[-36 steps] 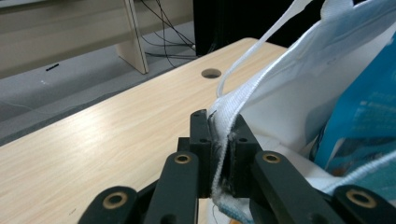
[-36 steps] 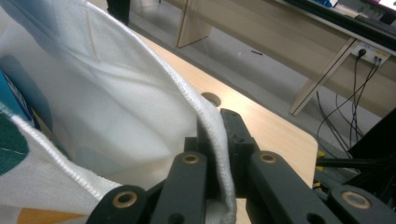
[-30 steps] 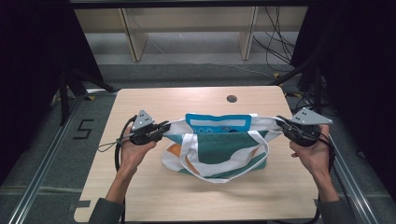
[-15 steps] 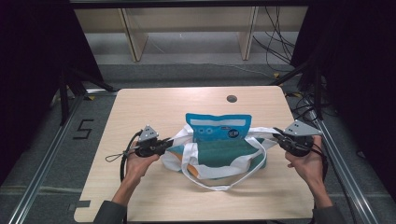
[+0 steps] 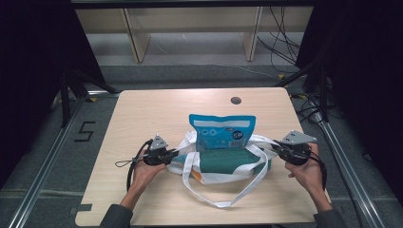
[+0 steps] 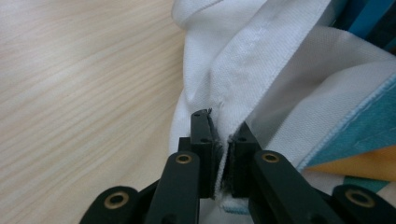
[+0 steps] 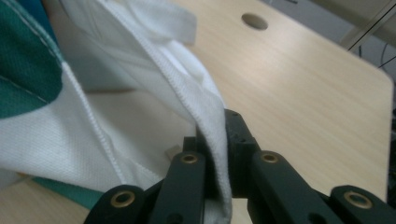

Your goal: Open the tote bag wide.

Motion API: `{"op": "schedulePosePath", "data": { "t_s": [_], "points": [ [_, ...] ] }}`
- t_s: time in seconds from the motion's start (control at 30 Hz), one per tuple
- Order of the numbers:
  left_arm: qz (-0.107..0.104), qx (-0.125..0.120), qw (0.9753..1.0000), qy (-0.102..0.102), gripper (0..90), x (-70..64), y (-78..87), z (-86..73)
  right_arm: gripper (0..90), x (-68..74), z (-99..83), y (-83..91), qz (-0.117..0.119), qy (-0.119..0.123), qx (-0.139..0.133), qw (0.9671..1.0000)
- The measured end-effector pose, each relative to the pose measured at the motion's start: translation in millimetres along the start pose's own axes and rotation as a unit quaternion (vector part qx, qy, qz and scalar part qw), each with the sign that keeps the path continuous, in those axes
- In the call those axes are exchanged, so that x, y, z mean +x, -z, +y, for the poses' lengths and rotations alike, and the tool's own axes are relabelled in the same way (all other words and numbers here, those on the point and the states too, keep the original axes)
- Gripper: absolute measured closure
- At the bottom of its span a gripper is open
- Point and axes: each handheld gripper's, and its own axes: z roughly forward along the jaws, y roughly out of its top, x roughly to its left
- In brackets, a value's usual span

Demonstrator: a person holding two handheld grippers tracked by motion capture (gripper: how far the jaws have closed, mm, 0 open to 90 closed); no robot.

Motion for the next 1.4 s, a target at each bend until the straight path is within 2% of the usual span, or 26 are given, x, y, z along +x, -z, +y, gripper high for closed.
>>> {"op": "schedulePosePath", "data": {
  "t_s": [0.23, 0.27, 0.3, 0.37, 0.5, 0.57, 0.6, 0.7, 0.77, 0.83, 0.87, 0.9, 0.93, 0.97, 1.0, 1.03, 1.07, 1.1, 1.13, 1.2, 1.23, 1.27, 1.3, 1.33, 1.37, 1.4],
  "points": [
    [0.006, 0.017, 0.9996, -0.021, 83.3, -3.1, -5.0, -3.3, 87.0, 6.0, -15.4, -16.8, 0.028, -0.016, 0.037, 0.9988],
    [0.01, 0.016, 0.9997, -0.018, 83.3, -4.6, -6.0, -3.7, 87.1, 4.4, -17.3, -20.4, 0.028, 0.001, 0.036, 0.999],
    [0.012, 0.022, 0.9992, -0.031, 83.4, -3.9, -5.3, -3.9, 87.1, 6.8, -19.4, -23.2, 0.038, -0.009, 0.047, 0.9981],
    [0.008, 0.022, 0.9994, -0.025, 83.3, -4.0, -6.2, -3.8, 87.2, 8.7, -25.9, -31.0, 0.05, -0.016, 0.069, 0.9962],
    [0.008, 0.019, 0.9995, -0.023, 83.1, -4.1, -6.1, -5.2, 87.2, 8.4, -29.1, -34.8, 0.056, -0.019, 0.071, 0.9958],
    [0.002, 0.02, 0.9997, -0.015, 83.1, -3.0, -7.3, -5.8, 87.3, 7.6, -29.9, -35.5, 0.058, -0.016, 0.071, 0.9956],
    [0.003, 0.014, 0.9999, -0.002, 83.0, -3.9, -8.8, -7.2, 87.4, 7.1, -30.7, -37.1, 0.058, -0.017, 0.07, 0.9957],
    [0.007, 0.021, 0.9996, -0.017, 83.0, -3.9, -8.7, -6.7, 87.9, 7.9, -34.1, -44.6, 0.067, -0.032, 0.072, 0.9947],
    [0.009, 0.014, 0.9999, 0.002, 81.6, -4.9, -9.5, -7.2, 87.7, 6.1, -35.4, -45.2, 0.075, -0.045, 0.068, 0.9939],
    [0.01, 0.021, 0.9997, 0.006, 77.8, -3.7, -5.5, -5.0, 87.2, 4.8, -36.2, -44.7, 0.08, -0.059, 0.066, 0.9929],
    [0.01, 0.021, 0.9997, 0.004, 75.3, -3.7, -2.9, -2.4, 86.4, 3.9, -35.5, -44.1, 0.076, -0.052, 0.065, 0.9937],
    [0.013, 0.03, 0.9995, -0.004, 73.7, -3.0, 2.0, 1.2, 83.6, 4.5, -34.2, -42.7, 0.074, -0.055, 0.068, 0.9934],
    [0.013, 0.026, 0.9996, 0.004, 71.9, -2.9, 6.5, 5.5, 76.5, 5.0, -32.3, -40.6, 0.071, -0.064, 0.07, 0.993],
    [0.018, 0.013, 0.9996, 0.017, 68.6, -3.5, 11.5, 10.1, 65.6, 3.5, -30.2, -37.2, 0.057, -0.06, 0.067, 0.9943],
    [0.021, 0.004, 0.9996, 0.018, 67.5, -2.7, 18.1, 14.8, 62.9, 1.6, -27.6, -32.4, 0.04, -0.068, 0.066, 0.9947],
    [0.022, -0.003, 0.9994, 0.025, 64.6, -2.7, 24.3, 19.6, 62.0, -5.2, -26.1, -28.0, 0.037, -0.065, 0.045, 0.9962],
    [0.021, -0.011, 0.999, 0.037, 60.4, -3.3, 30.4, 23.8, 58.8, -13.8, -20.9, -15.3, 0.062, -0.121, 0.009, 0.9907],
    [0.02, -0.018, 0.999, 0.035, 60.4, -4.2, 36.8, 27.8, 58.8, -13.8, -20.9, -15.3, 0.062, -0.121, 0.009, 0.9907],
    [0.023, -0.026, 0.9983, 0.047, 59.3, -7.7, 41.6, 31.3, 56.5, -17.7, -18.2, -8.4, 0.063, -0.131, -0.005, 0.9894],
    [0.025, -0.033, 0.9982, 0.042, 56.1, -13.0, 52.5, 36.5, 55.0, -21.0, -12.2, 5.1, 0.061, -0.144, -0.023, 0.9874],
    [0.022, -0.035, 0.9984, 0.037, 55.7, -16.0, 57.4, 38.3, 54.8, -22.1, -9.5, 11.1, 0.055, -0.14, -0.042, 0.9877],
    [0.015, -0.041, 0.9985, 0.035, 55.5, -19.8, 60.1, 40.0, 54.1, -19.9, -6.5, 17.2, 0.06, -0.153, -0.05, 0.9852],
    [0.009, -0.046, 0.9982, 0.038, 55.2, -24.5, 61.5, 41.7, 53.7, -19.4, -3.1, 23.1, 0.063, -0.148, -0.055, 0.9854],
    [-0.003, -0.049, 0.9985, 0.024, 55.2, -33.1, 61.5, 45.6, 53.0, -16.9, 4.4, 33.9, 0.067, -0.137, -0.072, 0.9857],
    [-0.003, -0.049, 0.9985, 0.024, 54.9, -33.1, 61.5, 45.6, 53.0, -16.9, 4.4, 33.9, 0.067, -0.137, -0.072, 0.9857],
    [-0.02, -0.052, 0.9982, 0.023, 54.5, -42.5, 59.6, 48.0, 52.8, -13.0, 12.5, 43.9, 0.072, -0.129, -0.082, 0.9856]
  ]
}}
